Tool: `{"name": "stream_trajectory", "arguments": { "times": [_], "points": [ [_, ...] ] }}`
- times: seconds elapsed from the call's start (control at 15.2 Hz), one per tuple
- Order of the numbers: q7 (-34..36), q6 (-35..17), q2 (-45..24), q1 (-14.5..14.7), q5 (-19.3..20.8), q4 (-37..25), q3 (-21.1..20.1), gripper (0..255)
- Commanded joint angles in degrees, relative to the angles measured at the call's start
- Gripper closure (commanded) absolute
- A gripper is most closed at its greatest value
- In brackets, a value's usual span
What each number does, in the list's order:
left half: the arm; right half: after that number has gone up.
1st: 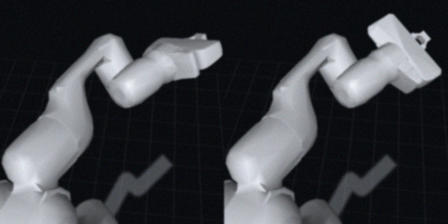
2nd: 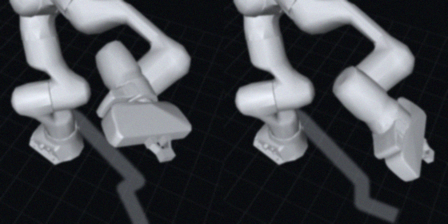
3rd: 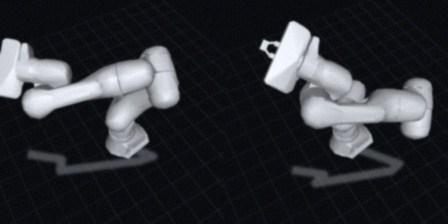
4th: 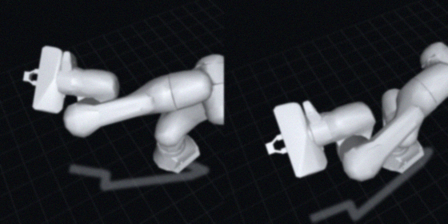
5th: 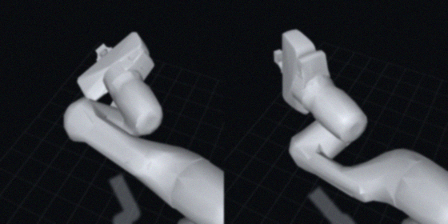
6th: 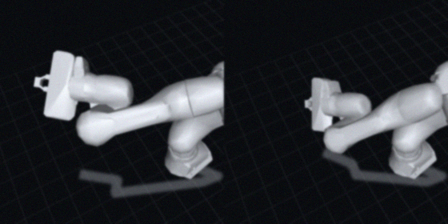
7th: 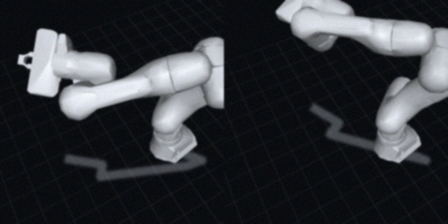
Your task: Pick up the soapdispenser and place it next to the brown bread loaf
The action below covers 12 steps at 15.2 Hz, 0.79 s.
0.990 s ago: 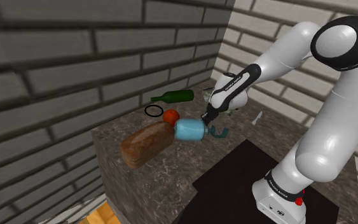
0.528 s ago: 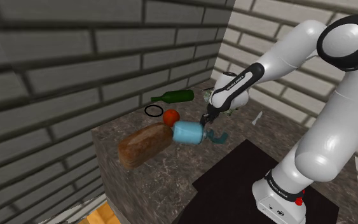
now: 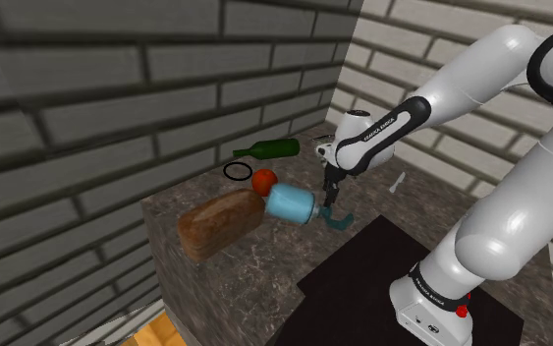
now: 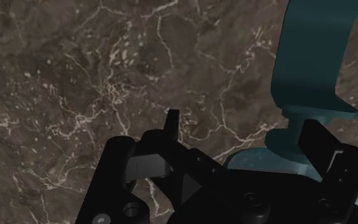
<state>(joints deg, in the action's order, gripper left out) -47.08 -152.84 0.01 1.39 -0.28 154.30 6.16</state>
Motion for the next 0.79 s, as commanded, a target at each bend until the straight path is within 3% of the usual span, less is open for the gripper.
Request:
{"name": "stream_trajectory", "arguments": {
  "times": [0.0,0.2,0.66,0.73],
  "points": [
    [-0.8,-1.8,-1.9,0.1,-0.4,-0.1,-0.1,0],
    [-1.3,-4.2,-4.3,0.1,-1.1,-0.1,-0.3,0],
    [-1.3,-4.2,-4.3,0.4,-1.2,-0.1,-0.1,0],
    [-0.9,-3.9,-4.1,0.5,-1.1,-0.1,-0.2,255]
  ]
}}
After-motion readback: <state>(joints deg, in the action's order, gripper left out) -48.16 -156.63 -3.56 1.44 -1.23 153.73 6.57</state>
